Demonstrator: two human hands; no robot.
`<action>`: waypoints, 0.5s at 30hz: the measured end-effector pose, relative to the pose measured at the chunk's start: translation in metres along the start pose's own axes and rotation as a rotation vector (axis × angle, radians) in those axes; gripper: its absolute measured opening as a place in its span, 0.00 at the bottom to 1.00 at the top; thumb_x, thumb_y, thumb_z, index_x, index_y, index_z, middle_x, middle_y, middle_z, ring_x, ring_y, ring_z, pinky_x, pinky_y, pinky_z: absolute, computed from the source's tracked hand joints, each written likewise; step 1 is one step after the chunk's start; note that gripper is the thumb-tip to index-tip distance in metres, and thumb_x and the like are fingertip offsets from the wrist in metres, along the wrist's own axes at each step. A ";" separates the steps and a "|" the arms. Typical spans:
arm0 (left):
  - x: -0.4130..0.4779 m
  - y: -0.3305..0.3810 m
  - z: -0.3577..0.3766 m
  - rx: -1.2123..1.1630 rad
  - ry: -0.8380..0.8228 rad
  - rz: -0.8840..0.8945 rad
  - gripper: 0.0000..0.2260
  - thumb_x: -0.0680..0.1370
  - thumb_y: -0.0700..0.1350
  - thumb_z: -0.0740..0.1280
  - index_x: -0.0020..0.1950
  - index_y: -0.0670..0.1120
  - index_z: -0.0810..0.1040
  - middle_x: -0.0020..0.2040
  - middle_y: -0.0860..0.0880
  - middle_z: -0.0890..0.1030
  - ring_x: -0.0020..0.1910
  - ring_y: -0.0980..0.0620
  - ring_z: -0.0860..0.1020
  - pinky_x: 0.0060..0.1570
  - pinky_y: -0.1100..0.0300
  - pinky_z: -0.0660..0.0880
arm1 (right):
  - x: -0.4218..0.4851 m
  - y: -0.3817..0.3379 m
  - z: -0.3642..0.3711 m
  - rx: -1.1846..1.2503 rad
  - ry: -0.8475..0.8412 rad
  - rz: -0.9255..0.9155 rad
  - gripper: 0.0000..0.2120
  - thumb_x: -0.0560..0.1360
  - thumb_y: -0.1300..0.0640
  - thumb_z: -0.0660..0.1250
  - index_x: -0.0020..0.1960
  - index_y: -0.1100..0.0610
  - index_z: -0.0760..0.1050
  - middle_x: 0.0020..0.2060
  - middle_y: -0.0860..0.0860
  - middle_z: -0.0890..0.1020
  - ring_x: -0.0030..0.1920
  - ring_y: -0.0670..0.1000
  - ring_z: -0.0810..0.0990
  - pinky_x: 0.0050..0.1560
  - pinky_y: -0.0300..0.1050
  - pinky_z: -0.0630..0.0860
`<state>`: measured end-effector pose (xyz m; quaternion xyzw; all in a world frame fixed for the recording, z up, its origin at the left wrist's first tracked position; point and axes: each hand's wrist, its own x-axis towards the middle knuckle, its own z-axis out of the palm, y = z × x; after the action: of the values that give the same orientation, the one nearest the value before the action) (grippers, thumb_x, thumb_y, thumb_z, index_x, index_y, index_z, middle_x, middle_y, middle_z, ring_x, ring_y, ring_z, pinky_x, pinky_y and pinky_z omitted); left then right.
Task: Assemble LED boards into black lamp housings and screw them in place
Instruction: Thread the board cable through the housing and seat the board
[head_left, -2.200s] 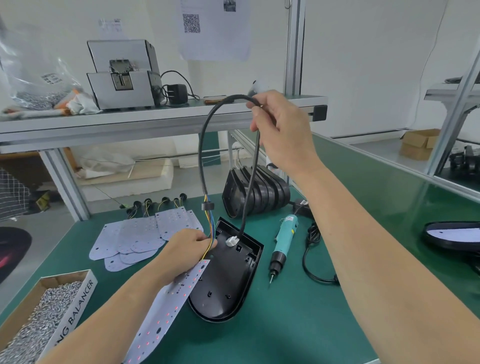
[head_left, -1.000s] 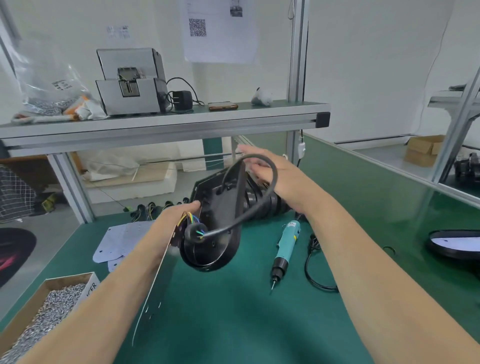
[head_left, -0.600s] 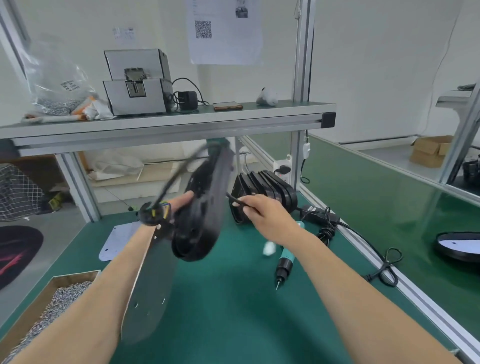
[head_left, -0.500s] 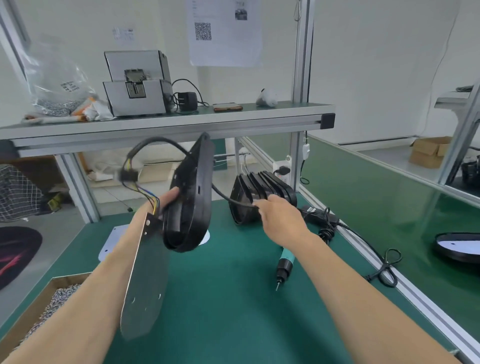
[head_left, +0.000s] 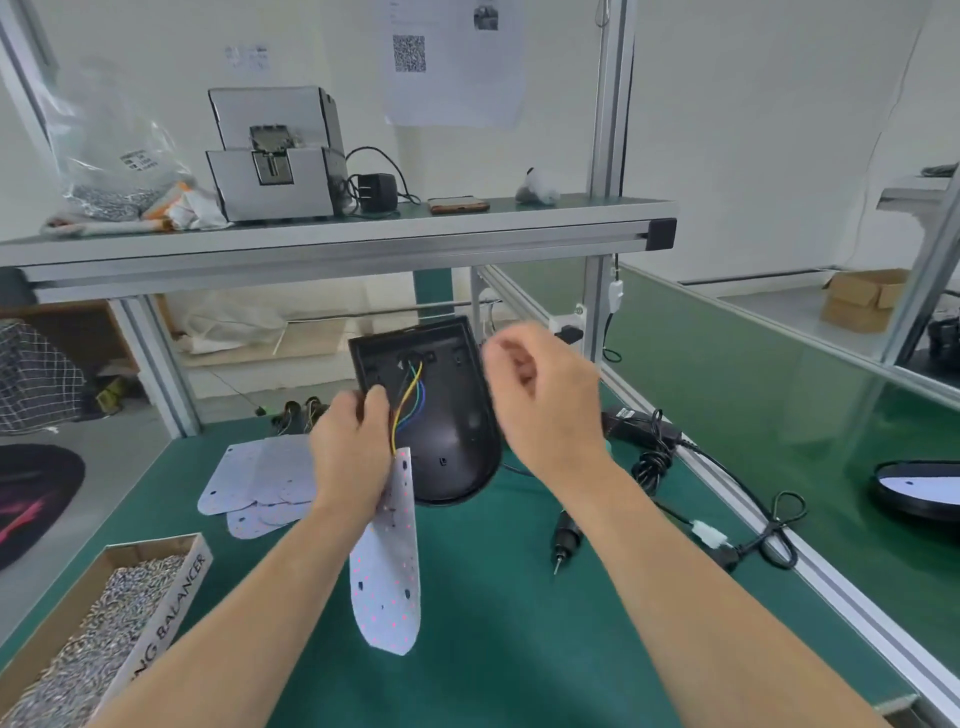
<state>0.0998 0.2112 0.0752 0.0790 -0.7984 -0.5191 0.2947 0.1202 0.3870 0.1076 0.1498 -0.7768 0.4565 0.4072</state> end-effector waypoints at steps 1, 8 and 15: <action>-0.004 0.000 0.004 0.030 0.011 0.023 0.19 0.82 0.48 0.61 0.33 0.46 0.64 0.30 0.49 0.69 0.33 0.45 0.66 0.36 0.51 0.60 | 0.002 -0.016 0.003 0.011 -0.068 0.058 0.12 0.76 0.40 0.66 0.48 0.49 0.76 0.34 0.42 0.80 0.37 0.44 0.79 0.41 0.41 0.76; -0.033 0.010 0.024 0.148 0.062 0.243 0.08 0.82 0.52 0.62 0.46 0.51 0.67 0.33 0.57 0.71 0.35 0.45 0.70 0.36 0.51 0.65 | -0.002 -0.015 0.028 0.053 -0.166 0.472 0.14 0.73 0.52 0.74 0.53 0.55 0.74 0.38 0.45 0.80 0.44 0.47 0.80 0.53 0.48 0.77; -0.035 0.002 0.025 0.221 -0.097 0.307 0.11 0.76 0.43 0.65 0.49 0.54 0.63 0.33 0.57 0.74 0.31 0.52 0.74 0.30 0.55 0.64 | -0.011 0.000 0.035 0.066 -0.045 0.222 0.06 0.77 0.62 0.71 0.53 0.60 0.78 0.43 0.50 0.84 0.44 0.49 0.81 0.51 0.47 0.78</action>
<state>0.1145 0.2467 0.0562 -0.0372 -0.8665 -0.3804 0.3210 0.1097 0.3561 0.0909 0.0864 -0.7822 0.5205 0.3314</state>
